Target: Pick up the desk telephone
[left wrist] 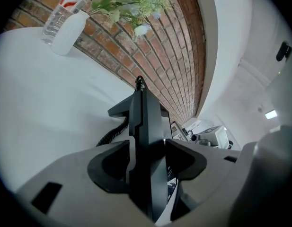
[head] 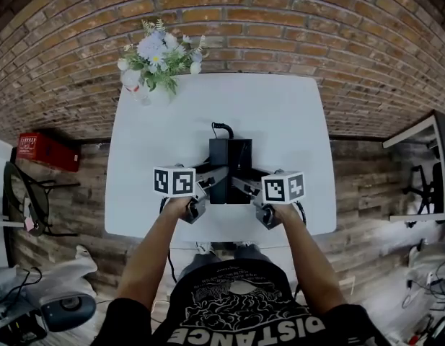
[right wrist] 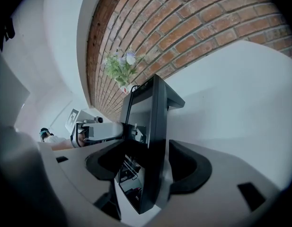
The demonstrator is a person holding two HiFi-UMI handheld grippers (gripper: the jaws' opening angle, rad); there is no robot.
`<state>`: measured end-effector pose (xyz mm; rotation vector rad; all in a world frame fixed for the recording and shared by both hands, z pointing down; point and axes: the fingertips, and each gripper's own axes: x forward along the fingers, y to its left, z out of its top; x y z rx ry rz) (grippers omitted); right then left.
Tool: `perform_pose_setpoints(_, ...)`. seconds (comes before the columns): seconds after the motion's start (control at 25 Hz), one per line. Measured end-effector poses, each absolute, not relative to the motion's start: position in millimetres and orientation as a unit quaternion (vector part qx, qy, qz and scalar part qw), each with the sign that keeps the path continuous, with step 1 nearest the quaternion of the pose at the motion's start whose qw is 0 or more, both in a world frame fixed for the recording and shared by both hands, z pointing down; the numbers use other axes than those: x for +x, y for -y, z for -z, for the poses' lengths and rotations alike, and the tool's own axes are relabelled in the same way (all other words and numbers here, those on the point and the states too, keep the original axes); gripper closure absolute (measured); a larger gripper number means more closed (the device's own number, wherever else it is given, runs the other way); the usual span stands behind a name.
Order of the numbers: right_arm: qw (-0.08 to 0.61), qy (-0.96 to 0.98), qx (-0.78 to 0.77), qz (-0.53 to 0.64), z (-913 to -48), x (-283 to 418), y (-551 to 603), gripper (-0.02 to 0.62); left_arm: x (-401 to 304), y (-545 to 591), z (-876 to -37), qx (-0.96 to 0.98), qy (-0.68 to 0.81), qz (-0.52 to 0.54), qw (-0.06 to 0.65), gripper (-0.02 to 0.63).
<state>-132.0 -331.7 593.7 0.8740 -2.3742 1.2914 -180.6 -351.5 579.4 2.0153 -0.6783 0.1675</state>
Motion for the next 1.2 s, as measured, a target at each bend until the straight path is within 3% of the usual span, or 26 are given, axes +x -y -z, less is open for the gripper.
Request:
perform_pose_setpoints(0.12, 0.144, 0.829, 0.306, -0.445, -591.5, -134.2, 331.8, 0.324, -176.4, 349.3, -576.6, 0.824, 0.274, -0.047, 0.493, 0.41)
perform_pose_setpoints(0.52, 0.137, 0.831, 0.311, -0.44, -588.8, -132.8, 328.9, 0.334, -177.3, 344.9, -573.0, 0.823, 0.3, -0.036, 0.481, 0.414)
perform_pose_setpoints(1.2, 0.083, 0.878, 0.321, -0.345, -492.1, -131.1, 351.8, 0.336, -175.2, 363.9, -472.2, 0.878, 0.312, -0.014, 0.364, 0.414)
